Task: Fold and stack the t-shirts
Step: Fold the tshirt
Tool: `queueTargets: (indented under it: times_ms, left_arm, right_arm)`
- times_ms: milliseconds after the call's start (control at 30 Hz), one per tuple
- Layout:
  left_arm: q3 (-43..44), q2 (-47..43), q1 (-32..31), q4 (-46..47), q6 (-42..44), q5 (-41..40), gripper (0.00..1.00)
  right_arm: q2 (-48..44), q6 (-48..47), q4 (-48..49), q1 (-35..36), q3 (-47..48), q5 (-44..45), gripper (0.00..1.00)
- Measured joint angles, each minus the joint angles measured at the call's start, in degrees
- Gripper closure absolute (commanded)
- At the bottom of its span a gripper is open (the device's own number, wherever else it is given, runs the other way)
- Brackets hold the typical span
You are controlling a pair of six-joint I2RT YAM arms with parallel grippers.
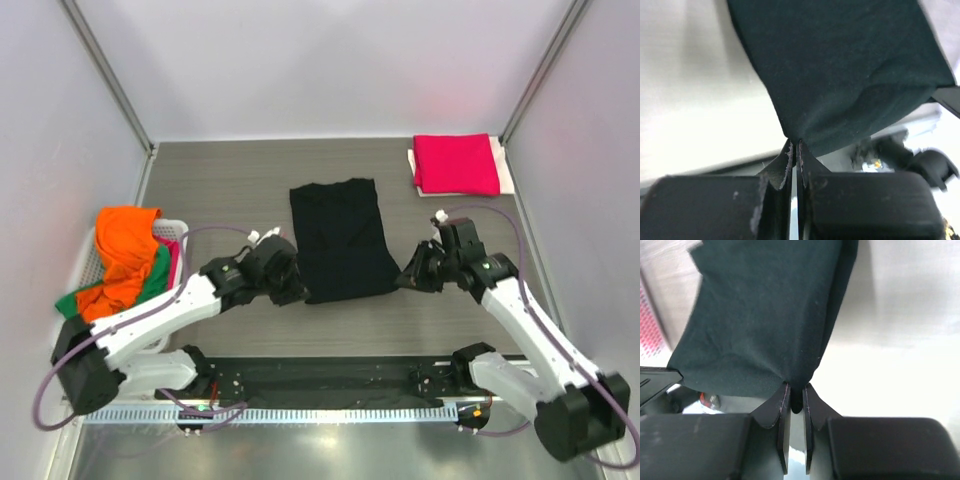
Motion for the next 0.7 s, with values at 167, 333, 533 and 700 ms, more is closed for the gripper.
queueTargets:
  times_ms: [167, 333, 533, 700]
  left_arm:
    - [0.3, -9.2, -5.6, -7.6, -5.8, -2.4, 1.0]
    - [5.2, -10.1, -6.0, -12.3, -7.4, -5.5, 1.0]
    - [15.1, -3.2, -2.0, -15.1, -4.2, -8.0, 1.0]
    - [19.5, 3.5, 5.7, -14.6, -0.1, -5.7, 1.0]
  right_arm:
    - [-10.8, 2.5, -11.2, 0.6, 1.1, -1.0, 0.99]
    - [-9.9, 2.8, -18.1, 0.9, 9.3, 0.7, 0.99]
    - [0.7, 1.1, -19.2, 1.0, 20.7, 5.9, 0.99]
    - [12.0, -0.8, -17.9, 1.2, 27.6, 8.6, 0.99]
